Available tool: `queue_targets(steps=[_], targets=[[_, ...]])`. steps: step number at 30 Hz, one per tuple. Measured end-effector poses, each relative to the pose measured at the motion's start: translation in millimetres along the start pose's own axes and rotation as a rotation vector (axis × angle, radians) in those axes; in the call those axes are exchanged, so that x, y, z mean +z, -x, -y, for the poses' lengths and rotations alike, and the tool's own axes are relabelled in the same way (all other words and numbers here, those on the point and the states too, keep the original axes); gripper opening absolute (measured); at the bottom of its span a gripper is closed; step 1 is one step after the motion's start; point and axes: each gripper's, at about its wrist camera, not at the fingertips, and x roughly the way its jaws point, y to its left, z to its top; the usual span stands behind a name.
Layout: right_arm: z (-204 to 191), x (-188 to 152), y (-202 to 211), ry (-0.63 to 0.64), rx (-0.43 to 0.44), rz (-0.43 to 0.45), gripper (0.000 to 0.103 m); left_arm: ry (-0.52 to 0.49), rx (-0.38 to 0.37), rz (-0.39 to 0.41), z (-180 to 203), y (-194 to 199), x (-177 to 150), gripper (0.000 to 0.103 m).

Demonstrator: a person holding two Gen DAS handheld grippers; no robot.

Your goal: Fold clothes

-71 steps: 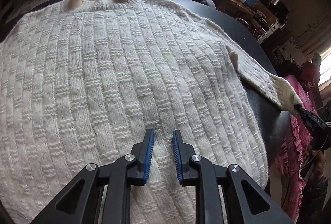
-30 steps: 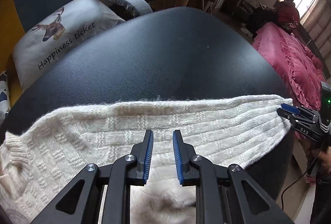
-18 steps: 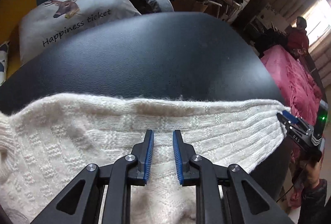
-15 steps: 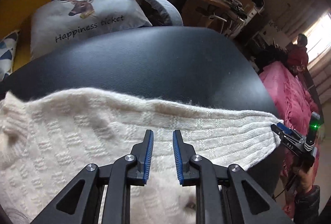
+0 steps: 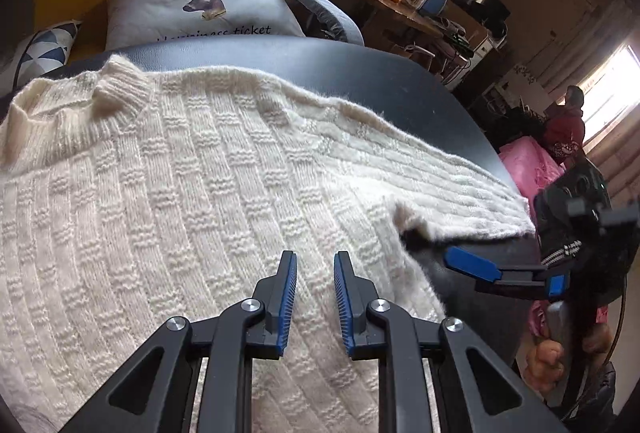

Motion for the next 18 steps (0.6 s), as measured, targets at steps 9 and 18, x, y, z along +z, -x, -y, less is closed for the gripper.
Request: queue_targets(steps=[9, 18], targets=[[5.6, 16.1, -7.7, -0.125, 0.133, 0.108, 0.103, -0.128, 0.098, -0.029, 10.6, -16.1, -15.0, 0.018], [11.3, 29.9, 5.7, -0.187, 0.121, 0.173, 0.103, -0.187, 0.021, -0.002, 31.6, -9.3, -2.3, 0.018]])
